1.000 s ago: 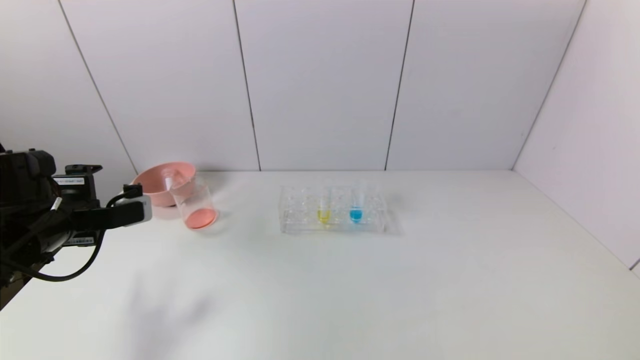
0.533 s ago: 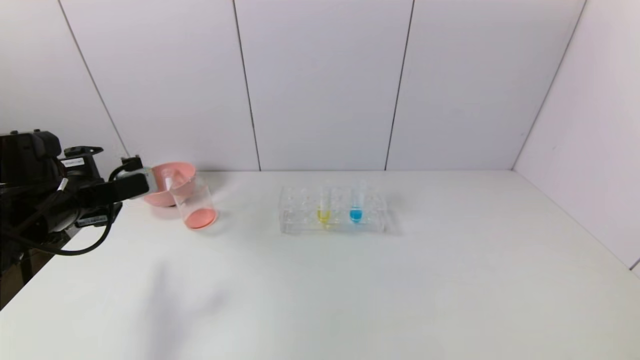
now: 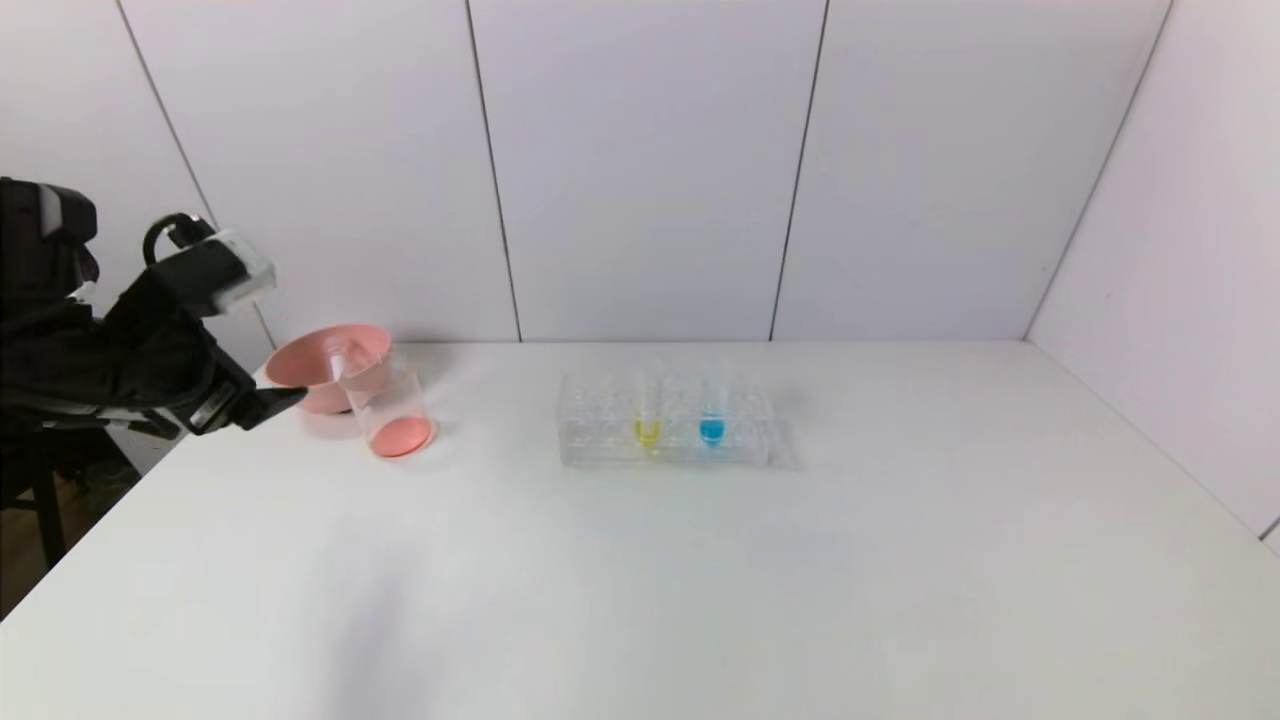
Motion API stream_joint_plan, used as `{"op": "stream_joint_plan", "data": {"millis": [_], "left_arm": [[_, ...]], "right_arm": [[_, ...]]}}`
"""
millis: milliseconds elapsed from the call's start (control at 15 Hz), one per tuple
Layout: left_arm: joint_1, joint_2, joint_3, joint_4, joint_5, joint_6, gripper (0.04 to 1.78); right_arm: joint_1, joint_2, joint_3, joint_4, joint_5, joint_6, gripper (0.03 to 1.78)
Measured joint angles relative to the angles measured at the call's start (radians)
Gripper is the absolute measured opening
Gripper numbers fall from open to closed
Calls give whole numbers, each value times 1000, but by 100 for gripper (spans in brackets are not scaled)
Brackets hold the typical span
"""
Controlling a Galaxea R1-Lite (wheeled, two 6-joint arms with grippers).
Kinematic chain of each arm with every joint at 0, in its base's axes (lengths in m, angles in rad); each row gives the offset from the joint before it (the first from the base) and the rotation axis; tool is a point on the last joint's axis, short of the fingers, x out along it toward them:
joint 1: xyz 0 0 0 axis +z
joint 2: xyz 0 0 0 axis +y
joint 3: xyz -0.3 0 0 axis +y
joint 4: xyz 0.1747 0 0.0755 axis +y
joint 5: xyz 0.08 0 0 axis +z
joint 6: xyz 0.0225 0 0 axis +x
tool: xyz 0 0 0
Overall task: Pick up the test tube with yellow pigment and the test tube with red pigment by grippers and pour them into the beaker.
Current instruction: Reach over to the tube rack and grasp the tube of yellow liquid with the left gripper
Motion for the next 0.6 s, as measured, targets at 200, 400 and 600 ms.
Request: {"op": "stream_joint_plan", "data": {"millis": [200,400,600], "left_arm": [[-23,11,-57,-6,-125,-308,176],[-174,4,-73,-59,-124,-587,176],[-399,5,-66,-135,-24,-813,176]], "right_arm": [[0,0,0,0,0,0,171],[0,0,0,0,0,0,171],[0,0,0,0,0,0,171]]}}
